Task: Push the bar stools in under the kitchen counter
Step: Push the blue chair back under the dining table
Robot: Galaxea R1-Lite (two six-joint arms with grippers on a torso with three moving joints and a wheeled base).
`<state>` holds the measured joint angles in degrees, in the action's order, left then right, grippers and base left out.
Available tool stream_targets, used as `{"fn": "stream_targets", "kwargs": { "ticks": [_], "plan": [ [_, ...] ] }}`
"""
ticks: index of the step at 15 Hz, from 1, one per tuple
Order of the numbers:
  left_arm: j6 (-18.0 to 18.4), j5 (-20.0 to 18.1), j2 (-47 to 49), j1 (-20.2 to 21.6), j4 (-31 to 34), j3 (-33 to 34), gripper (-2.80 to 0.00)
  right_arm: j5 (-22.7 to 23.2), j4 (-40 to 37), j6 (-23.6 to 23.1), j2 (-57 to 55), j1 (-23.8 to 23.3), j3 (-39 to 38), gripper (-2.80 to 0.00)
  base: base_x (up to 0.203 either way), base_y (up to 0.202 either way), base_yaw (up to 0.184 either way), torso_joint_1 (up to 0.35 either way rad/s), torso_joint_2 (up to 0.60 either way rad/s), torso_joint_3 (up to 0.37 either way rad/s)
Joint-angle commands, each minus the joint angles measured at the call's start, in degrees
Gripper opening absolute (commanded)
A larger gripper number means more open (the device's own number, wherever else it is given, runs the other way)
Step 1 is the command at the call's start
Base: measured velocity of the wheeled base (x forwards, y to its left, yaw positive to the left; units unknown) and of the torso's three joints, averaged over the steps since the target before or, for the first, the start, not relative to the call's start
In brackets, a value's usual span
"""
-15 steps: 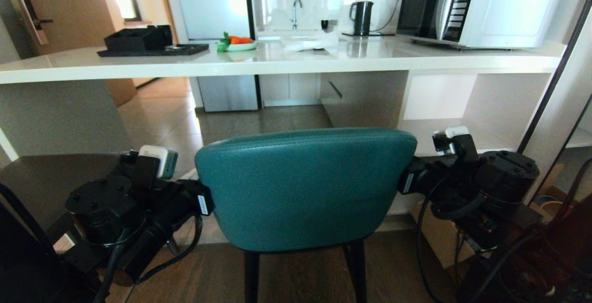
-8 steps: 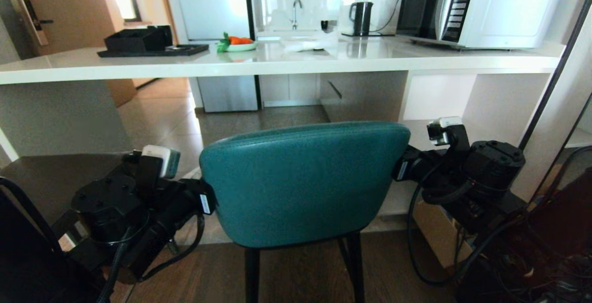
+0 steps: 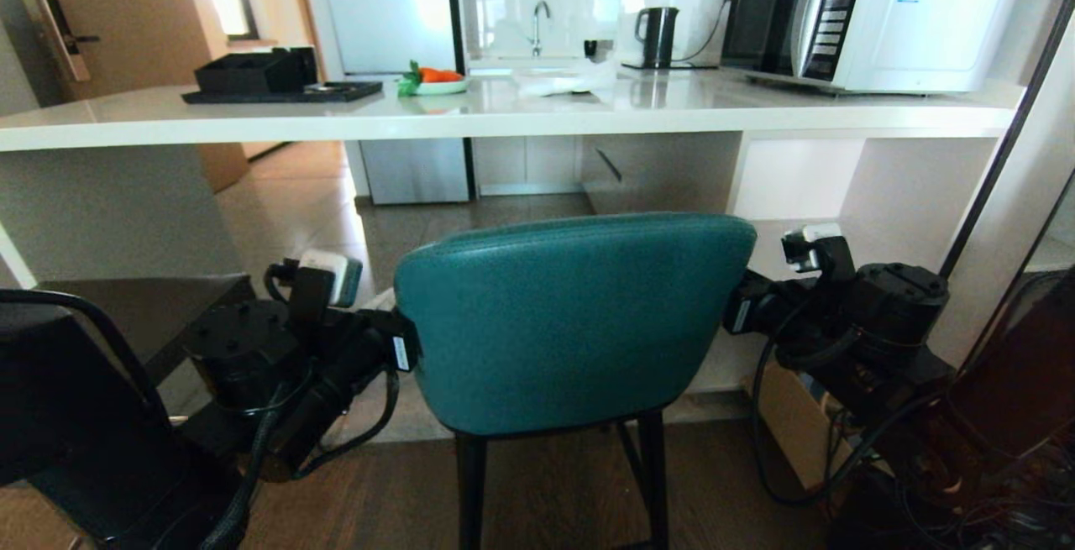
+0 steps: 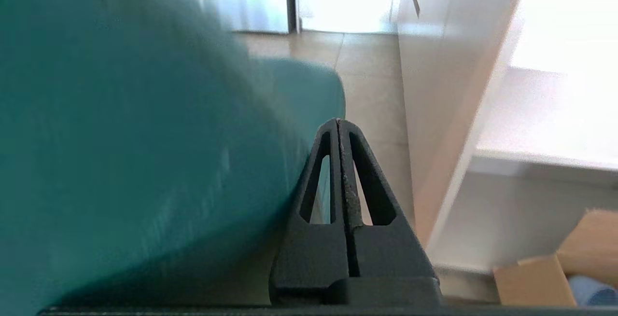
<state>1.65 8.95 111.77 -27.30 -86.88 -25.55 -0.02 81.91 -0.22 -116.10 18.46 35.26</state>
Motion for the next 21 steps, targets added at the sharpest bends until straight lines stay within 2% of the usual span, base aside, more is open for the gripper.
{"fn": "stream_targets", "kwargs": {
  "ticks": [1, 4, 8, 10, 15, 18, 21],
  "plan": [
    [0.74, 0.5, 3.06, 1.17, -0.78, -3.27, -2.8, 0.0, 0.18, -0.04, -0.79, -1.75, 0.08, -2.8, 0.0, 0.0, 0.0, 0.0, 0.0, 0.0],
    [1.5, 0.04, 5.92, 4.67, -0.78, -6.64, -2.8, 0.57, 0.71, -0.07, -1.0, -1.94, -0.6, -2.8, 0.0, 0.0, 0.0, 0.0, 0.0, 0.0],
    [1.63, -0.33, 10.2, 8.3, -0.78, -9.83, -2.8, 0.62, 0.71, -1.62, -3.15, -1.33, 2.44, -2.8, 0.0, 0.0, 0.0, 0.0, 0.0, 0.0],
    [1.81, -1.72, 10.94, 9.82, -0.78, -12.91, -2.8, 0.55, 0.62, -1.89, -3.52, -0.22, 2.98, -2.8, 0.0, 0.0, 0.0, 0.0, 0.0, 0.0],
    [2.39, -2.36, 11.01, 9.99, 3.21, -18.22, -2.8, 0.63, -0.51, -2.13, -6.75, -0.42, 7.86, -2.8, 0.0, 0.0, 0.0, 0.0, 0.0, 0.0],
    [2.39, -2.36, 10.97, 10.08, 2.87, -17.49, -2.8, 0.63, -5.02, -2.31, -7.86, -0.2, 13.18, -2.8, 0.0, 0.0, 0.0, 0.0, 0.0, 0.0],
    [2.39, -2.36, 10.41, 9.58, 1.16, -14.49, -2.8, 0.57, -6.06, -3.21, -7.91, 1.18, 13.9, -2.8, 0.0, 0.0, 0.0, 0.0, 0.0, 0.0]
  ]
}}
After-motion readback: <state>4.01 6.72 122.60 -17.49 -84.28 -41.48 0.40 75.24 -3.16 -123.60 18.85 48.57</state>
